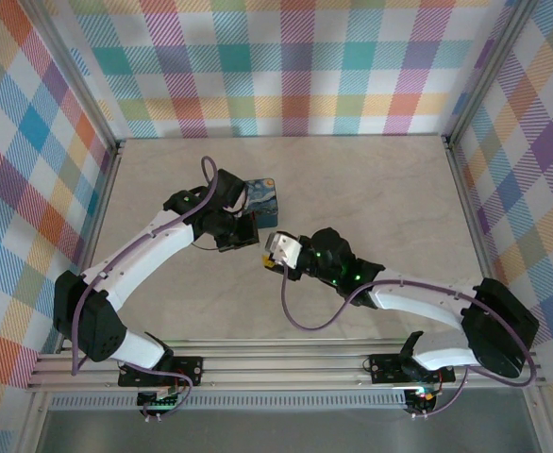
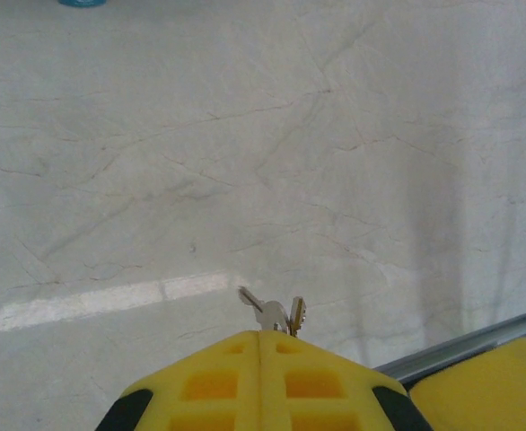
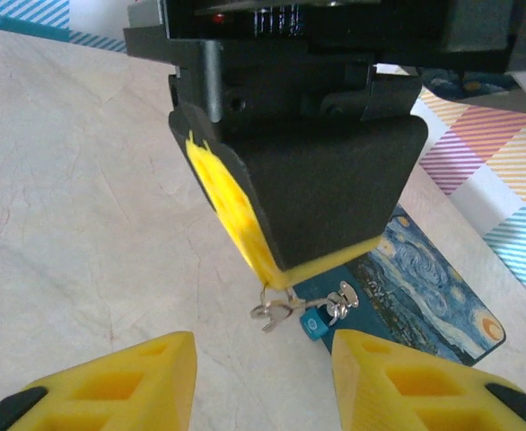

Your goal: Unlock a padlock with a key

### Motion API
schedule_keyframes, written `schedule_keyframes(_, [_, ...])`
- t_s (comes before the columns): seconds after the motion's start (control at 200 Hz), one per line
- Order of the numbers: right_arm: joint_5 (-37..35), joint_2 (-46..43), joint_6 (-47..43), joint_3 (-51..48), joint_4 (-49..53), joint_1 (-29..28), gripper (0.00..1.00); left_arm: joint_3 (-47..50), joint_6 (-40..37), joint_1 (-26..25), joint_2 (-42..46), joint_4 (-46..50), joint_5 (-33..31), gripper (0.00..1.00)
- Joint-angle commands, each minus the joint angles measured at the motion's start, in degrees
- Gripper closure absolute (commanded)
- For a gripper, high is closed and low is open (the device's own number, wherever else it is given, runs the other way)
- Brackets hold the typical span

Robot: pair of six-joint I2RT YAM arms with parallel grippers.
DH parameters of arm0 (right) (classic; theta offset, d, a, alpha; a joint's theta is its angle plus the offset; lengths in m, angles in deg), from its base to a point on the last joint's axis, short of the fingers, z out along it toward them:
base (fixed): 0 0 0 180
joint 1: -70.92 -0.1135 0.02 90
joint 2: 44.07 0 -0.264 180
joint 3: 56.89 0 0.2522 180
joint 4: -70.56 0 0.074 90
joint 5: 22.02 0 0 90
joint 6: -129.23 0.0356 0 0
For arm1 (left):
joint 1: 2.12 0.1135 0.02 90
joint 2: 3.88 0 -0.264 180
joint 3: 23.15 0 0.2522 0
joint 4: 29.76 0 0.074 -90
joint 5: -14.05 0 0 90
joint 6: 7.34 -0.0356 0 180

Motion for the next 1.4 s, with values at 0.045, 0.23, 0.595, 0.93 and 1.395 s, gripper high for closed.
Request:
schedule_keyframes(0.045, [0.46, 4.81, 2.71, 1.21, -5.60, 0.45, 0.55, 0.01, -0.03, 0.35, 0.07, -1.00, 2.25, 1.00])
schedule_keyframes(0.23, [-0.54, 10.14, 4.36, 3.59, -9.00, 0.50, 0.53, 0.02, 0.36, 0.39, 0.72, -1.05, 3.01, 1.00])
schedule_keyframes(0.595, [-0.62, 12.46, 7.48, 4.41, -13.85, 0.52, 0.70, 0.47, 1.78, 0.69, 1.43, -1.27, 2.79, 1.00])
schedule_keyframes(0.93, [0.40, 8.23, 7.21, 6.63, 0.08, 0.54, 1.00, 1.23, 1.91, 2.18, 2.61, -2.91, 2.45, 1.00])
schedule_keyframes(1.395, [12.16, 2.68, 14.90, 7.59, 8.18, 3.84, 1.00, 14.18, 0.15, 4.09, 15.77, -27.45, 9.45, 0.55])
